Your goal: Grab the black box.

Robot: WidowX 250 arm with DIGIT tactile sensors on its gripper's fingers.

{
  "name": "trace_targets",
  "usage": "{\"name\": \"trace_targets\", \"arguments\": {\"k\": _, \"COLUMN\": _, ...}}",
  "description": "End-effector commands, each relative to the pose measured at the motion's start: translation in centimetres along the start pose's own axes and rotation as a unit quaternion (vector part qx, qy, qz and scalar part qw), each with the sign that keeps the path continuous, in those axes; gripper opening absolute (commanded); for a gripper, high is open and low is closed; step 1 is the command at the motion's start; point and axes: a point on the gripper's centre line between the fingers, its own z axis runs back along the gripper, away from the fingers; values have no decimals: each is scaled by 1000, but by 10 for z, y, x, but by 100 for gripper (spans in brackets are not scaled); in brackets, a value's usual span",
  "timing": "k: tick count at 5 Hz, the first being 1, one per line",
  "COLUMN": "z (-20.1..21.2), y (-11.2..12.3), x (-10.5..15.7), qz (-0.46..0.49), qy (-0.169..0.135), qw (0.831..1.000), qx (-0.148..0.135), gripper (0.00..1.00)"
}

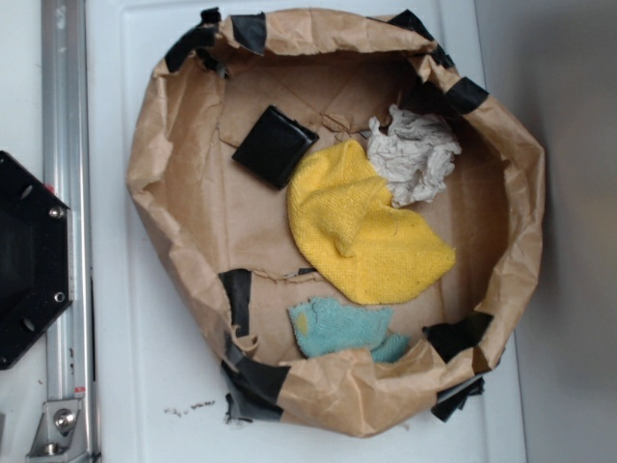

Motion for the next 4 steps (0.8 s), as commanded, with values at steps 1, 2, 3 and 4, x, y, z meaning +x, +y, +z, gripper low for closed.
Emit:
{"name": "trace_targets", "arguments": {"k": 1, "z": 0, "y": 0, "x": 0, "qz": 0, "qy": 0, "qw": 1000, "qx": 0, "gripper": 100}}
{"name": "trace_targets", "arguments": {"k": 2, "z": -40, "y": 34, "x": 45, "qz": -62, "qy": 32, "qw": 997, "qx": -45, "gripper": 100}}
{"name": "trace_targets", "arguments": {"k": 3, "z": -77, "y": 44, "x": 76, "qz": -105, "qy": 55, "qw": 993, "qx": -3, "gripper": 100}}
{"name": "trace_targets", "arguments": {"k": 4, "z": -112, "y": 64, "x": 93, "qz": -134, "qy": 81, "qw": 988, "qx": -9, "gripper": 100}}
